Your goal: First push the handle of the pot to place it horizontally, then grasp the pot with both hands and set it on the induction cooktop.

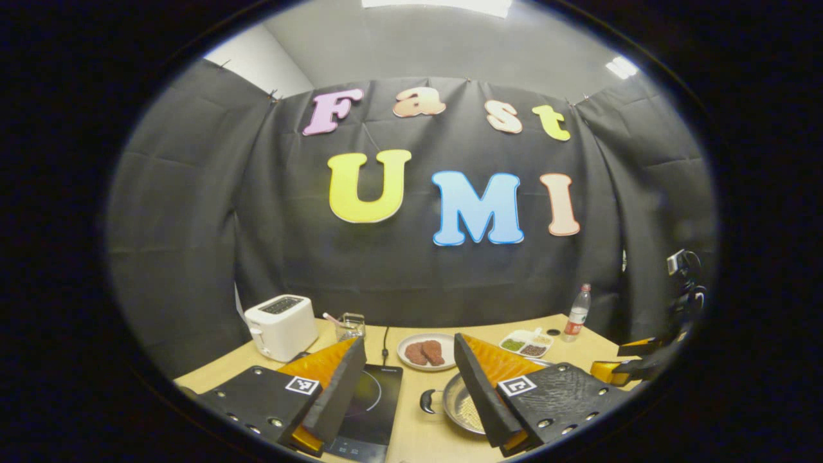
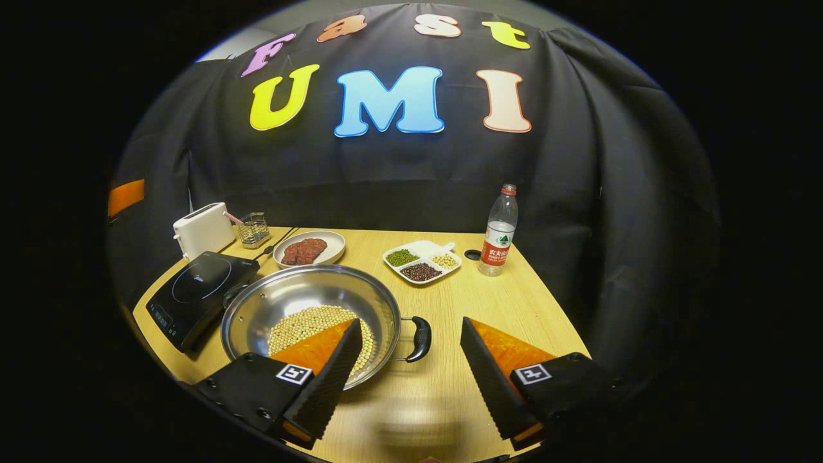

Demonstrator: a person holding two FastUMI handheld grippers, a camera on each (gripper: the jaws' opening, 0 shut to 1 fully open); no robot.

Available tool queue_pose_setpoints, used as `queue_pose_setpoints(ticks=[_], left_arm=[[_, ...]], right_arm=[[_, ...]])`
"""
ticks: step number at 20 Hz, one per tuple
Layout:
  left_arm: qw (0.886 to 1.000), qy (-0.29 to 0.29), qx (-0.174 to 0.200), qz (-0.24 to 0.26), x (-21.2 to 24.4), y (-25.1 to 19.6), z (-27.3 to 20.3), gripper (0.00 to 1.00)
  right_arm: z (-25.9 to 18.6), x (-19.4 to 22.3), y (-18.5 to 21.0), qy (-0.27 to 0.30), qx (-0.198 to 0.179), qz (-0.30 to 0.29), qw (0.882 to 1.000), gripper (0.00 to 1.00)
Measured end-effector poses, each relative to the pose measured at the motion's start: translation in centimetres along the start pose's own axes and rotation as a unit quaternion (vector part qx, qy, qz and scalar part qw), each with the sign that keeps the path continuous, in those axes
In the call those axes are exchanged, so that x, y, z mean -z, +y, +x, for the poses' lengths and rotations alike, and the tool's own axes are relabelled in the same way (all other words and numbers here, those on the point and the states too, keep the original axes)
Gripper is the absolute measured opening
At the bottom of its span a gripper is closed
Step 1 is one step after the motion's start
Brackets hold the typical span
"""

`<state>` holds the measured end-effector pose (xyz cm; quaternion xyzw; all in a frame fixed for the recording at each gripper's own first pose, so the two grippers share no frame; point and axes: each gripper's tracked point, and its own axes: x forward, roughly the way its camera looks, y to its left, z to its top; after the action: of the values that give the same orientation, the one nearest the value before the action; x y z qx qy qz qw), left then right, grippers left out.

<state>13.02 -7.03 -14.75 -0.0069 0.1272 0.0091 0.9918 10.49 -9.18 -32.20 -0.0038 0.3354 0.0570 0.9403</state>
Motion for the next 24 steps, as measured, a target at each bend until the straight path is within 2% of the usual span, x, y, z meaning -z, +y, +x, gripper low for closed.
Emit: queue_pose_setpoints(ticks=[6, 7, 9, 12, 14, 15, 16, 18, 19, 21, 24], left_arm=[[0.997, 0.074, 0.029, -0.01, 5.9, -1.2, 4.2, 0.85], [0.996, 0.085, 0.032, -0.012, 6.7, -1.3, 4.8, 0.82], [0.994, 0.103, 0.035, -0.012, 8.4, -1.5, 6.2, 0.85], [0.99, 0.133, 0.037, -0.012, 11.1, -1.7, 8.0, 0.82], [0.987, 0.156, 0.039, -0.01, 13.0, -1.9, 9.1, 0.82], [0.985, 0.166, 0.041, -0.007, 13.9, -2.0, 9.6, 0.86], [0.983, 0.176, 0.043, -0.003, 14.9, -2.1, 10.0, 0.83], [0.979, 0.197, 0.048, 0.005, 16.8, -2.4, 10.7, 0.86], [0.977, 0.206, 0.049, 0.009, 17.6, -2.5, 11.1, 0.83], [0.974, 0.222, 0.052, 0.013, 19.1, -2.7, 11.6, 0.86], [0.968, 0.245, 0.053, 0.014, 21.3, -2.8, 12.1, 0.83]], right_arm=[[0.9, 0.1, -0.2, 0.007, 0.003, -0.004, 1.0, 0.99], [1.1, 0.2, -0.4, 0.008, 0.005, -0.004, 1.0, 0.99], [1.6, 0.3, -0.5, 0.011, 0.007, -0.005, 1.0, 0.99], [2.6, 0.5, -0.7, 0.016, 0.009, -0.005, 1.0, 0.97], [3.4, 0.6, -0.8, 0.022, 0.01, -0.002, 1.0, 0.99], [3.8, 0.9, -0.8, 0.026, 0.011, 0.0, 1.0, 0.99], [4.2, 1.0, -0.9, 0.03, 0.011, 0.004, 0.999, 0.99], [5.1, 1.3, -1.0, 0.041, 0.012, 0.013, 0.999, 0.99], [5.5, 1.6, -1.0, 0.046, 0.013, 0.018, 0.999, 0.97], [6.4, 2.2, -1.1, 0.058, 0.015, 0.025, 0.998, 0.97], [7.4, 3.1, -1.0, 0.074, 0.015, 0.039, 0.996, 0.97]])
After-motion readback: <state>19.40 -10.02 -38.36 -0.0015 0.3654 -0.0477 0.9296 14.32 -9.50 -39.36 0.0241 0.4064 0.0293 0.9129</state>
